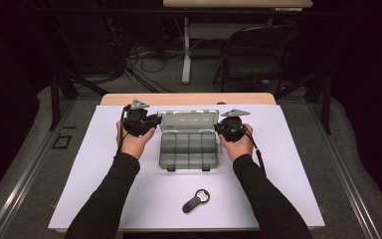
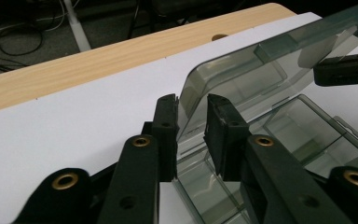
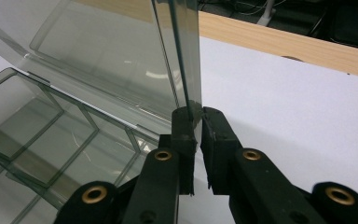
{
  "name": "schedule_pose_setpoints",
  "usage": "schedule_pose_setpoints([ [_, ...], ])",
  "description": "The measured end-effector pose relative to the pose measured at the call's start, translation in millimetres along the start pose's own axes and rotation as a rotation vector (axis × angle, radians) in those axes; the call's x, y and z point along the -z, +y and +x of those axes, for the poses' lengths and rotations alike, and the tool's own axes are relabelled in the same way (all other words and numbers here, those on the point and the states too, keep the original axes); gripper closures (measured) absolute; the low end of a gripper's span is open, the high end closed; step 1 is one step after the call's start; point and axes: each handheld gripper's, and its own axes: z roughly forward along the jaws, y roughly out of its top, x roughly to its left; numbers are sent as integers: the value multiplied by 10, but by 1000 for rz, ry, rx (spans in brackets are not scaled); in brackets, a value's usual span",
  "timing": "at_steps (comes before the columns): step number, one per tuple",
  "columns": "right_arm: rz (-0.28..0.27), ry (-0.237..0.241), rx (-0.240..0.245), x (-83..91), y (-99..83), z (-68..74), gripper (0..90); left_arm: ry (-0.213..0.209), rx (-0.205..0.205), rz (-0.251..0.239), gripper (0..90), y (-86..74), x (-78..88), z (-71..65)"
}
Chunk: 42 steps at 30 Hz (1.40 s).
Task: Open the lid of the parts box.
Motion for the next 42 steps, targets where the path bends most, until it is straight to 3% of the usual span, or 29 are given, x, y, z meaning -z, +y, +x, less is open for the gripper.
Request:
schedule_pose_setpoints([
  [15,-1,-1,-51,-32,19,-21,845,-3,44,67,723,-101,-126,13],
  [20,-3,-7,-77,-54,30,-26,849,-1,58,110,731,-162,-229,19],
  [42,5,-23,-84,-92,54,-30,858,14,121,243,739,-365,-523,62],
])
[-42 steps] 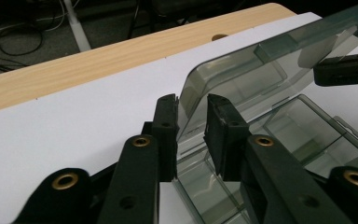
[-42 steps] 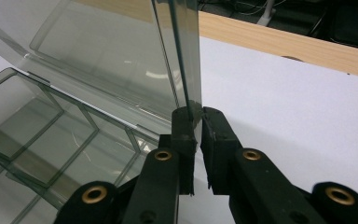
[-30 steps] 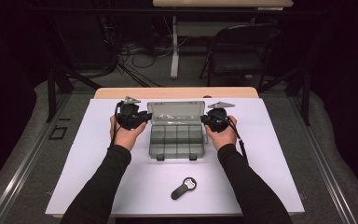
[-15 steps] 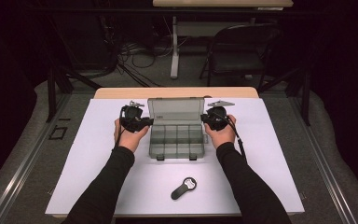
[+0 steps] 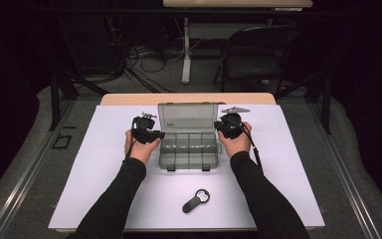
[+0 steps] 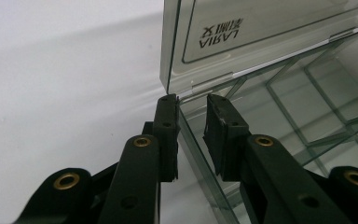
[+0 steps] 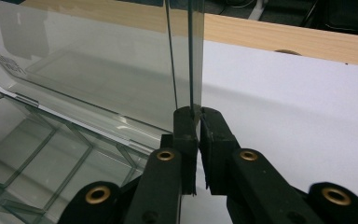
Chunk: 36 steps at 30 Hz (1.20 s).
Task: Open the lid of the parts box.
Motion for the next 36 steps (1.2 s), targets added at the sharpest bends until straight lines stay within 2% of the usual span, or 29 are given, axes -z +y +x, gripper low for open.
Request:
schedule_pose_setpoints([
  [8,0,-15,-1,-10,4,18,860,-5,20,33,732,-39,-66,20],
  [14,1,-31,-5,-13,7,36,862,-2,27,30,736,-63,-97,17],
  [18,-1,-73,-2,-17,6,94,867,4,25,36,739,-71,-124,-2],
  [23,-2,-118,-6,-34,14,145,871,5,47,31,739,-74,-132,1],
  [36,14,-128,-44,-53,38,150,877,14,61,31,730,-78,-178,-7],
])
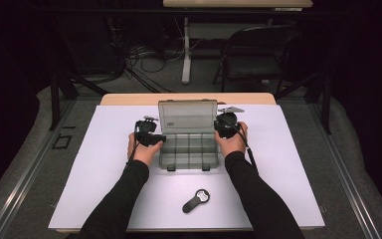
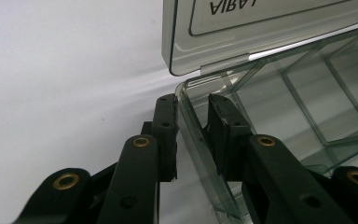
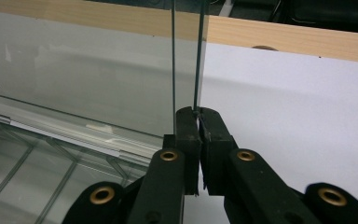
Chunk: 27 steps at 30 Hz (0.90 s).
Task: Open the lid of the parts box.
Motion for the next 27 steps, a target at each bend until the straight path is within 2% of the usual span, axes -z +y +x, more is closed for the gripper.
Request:
schedule_pose_setpoints([
  [11,6,3,-3,-8,15,-9,878,26,-14,39,738,17,-76,-46],
  [15,8,21,-6,-11,18,-33,878,31,-25,40,739,15,-108,-47],
  [18,6,37,-28,-27,17,-57,878,53,-45,60,745,0,-169,-62],
  [27,7,36,-38,-54,24,-65,879,58,-55,60,752,-2,-184,-65],
])
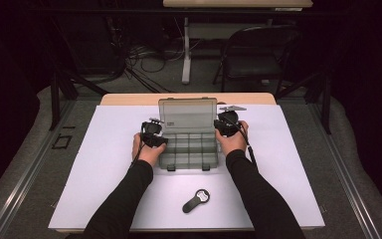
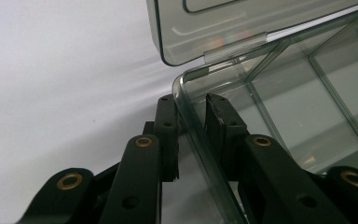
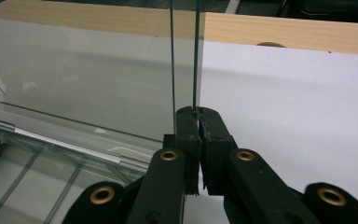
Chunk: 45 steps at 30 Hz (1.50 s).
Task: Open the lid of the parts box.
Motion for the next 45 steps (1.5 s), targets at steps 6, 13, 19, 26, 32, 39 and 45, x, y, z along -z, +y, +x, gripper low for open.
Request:
schedule_pose_setpoints([
  [6,4,2,-2,-16,9,-10,879,14,-1,-8,760,-4,-5,-15],
  [13,10,10,-15,-47,25,-27,880,23,4,-18,766,-10,-11,-25],
  [19,19,17,-39,-68,37,-44,880,26,4,-20,767,-14,-11,-28],
  [26,25,25,-51,-89,48,-62,882,28,-2,-21,768,-15,-12,-30],
  [32,34,34,-71,-112,58,-82,884,27,-8,-20,768,-13,-12,-29],
  [39,35,46,-94,-138,59,-109,887,27,-14,-20,768,-13,-11,-27],
  [45,39,50,-107,-147,59,-115,888,28,-15,-21,768,-13,-12,-28],
])
